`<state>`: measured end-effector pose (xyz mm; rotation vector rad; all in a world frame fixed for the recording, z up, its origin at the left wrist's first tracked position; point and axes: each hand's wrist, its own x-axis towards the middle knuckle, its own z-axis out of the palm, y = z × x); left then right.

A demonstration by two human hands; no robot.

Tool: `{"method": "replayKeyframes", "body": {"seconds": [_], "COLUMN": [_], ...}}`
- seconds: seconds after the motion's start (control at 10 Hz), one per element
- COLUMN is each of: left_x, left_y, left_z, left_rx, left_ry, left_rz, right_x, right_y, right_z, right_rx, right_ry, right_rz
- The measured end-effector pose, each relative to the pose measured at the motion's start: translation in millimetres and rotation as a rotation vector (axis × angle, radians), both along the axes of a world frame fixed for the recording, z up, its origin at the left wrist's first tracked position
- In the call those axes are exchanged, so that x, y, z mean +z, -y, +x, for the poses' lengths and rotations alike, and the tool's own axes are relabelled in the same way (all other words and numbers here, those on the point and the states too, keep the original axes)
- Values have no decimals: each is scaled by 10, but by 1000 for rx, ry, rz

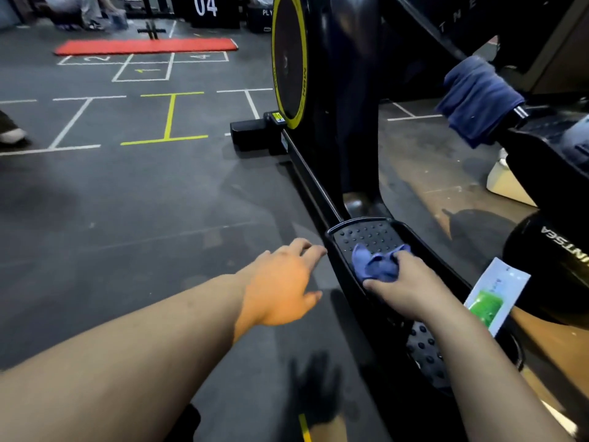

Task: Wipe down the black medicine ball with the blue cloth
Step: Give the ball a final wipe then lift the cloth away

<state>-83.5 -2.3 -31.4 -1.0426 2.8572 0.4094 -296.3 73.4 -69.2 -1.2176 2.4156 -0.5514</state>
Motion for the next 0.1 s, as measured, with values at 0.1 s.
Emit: {"method": "replayKeyframes", "body": {"seconds": [0.1], "left_x": [-25], "left_y": [16], "left_z": [-62], "left_rx": [-16], "left_ry": [39], "left_rz": [-3], "right_x": [-56], "right_y": [14], "right_z": [-34], "right_rx": [-24], "right_ry": [-66], "right_rz": [27]}}
